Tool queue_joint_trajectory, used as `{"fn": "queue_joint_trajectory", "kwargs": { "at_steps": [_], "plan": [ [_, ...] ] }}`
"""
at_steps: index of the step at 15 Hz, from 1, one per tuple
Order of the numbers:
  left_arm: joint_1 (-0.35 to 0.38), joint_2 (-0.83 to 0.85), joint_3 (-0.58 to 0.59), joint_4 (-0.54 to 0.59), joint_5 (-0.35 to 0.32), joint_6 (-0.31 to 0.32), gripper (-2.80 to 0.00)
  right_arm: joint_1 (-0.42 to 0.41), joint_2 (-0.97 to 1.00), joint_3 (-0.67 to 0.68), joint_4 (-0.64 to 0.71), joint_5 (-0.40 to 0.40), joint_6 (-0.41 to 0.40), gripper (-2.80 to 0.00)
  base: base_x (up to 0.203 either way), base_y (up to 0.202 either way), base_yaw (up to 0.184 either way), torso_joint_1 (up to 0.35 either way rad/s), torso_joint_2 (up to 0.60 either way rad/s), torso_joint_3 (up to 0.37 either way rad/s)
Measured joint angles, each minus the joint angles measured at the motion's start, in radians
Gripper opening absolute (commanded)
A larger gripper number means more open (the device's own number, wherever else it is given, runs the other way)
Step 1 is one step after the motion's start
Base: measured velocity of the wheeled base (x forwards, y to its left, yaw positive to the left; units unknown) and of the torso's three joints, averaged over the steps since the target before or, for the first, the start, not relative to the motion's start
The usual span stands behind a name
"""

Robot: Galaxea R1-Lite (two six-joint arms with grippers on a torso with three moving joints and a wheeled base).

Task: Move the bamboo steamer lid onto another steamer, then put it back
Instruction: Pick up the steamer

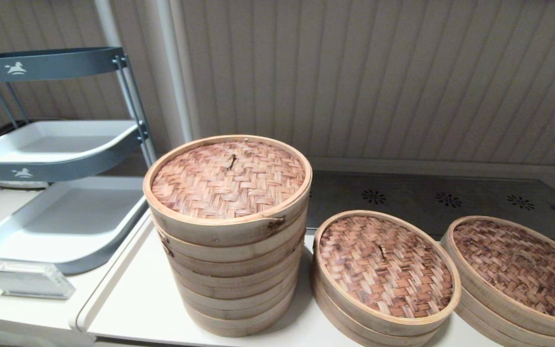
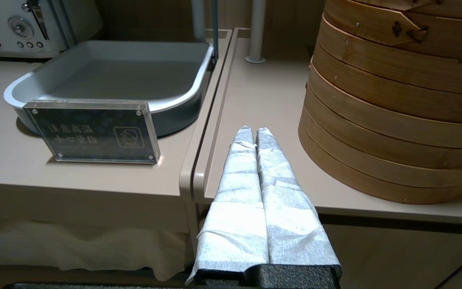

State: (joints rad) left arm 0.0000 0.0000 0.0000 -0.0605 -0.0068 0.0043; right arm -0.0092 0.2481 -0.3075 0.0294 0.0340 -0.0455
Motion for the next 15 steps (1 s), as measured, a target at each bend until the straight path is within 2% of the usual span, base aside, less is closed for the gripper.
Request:
{"fn": "queue_joint_trajectory", "kwargs": {
  "at_steps": [2,8,12,15],
  "plan": [
    [0.0,0.0,0.0,0.0,0.0,0.0,-2.8,0.0,0.121,-0.086,-0.002,0.003,0.007,-2.8,0.0,0.0,0.0,0.0,0.0,0.0],
    [0.0,0.0,0.0,0.0,0.0,0.0,-2.8,0.05,0.508,-0.324,-0.005,0.08,0.078,-2.8,0.0,0.0,0.0,0.0,0.0,0.0],
    [0.0,0.0,0.0,0.0,0.0,0.0,-2.8,0.164,0.723,-0.393,0.019,0.062,0.131,-2.8,0.0,0.0,0.0,0.0,0.0,0.0],
    [0.0,0.0,0.0,0.0,0.0,0.0,-2.8,0.243,0.864,-0.457,0.106,0.027,0.18,-2.8,0.0,0.0,0.0,0.0,0.0,0.0]
  ]
}}
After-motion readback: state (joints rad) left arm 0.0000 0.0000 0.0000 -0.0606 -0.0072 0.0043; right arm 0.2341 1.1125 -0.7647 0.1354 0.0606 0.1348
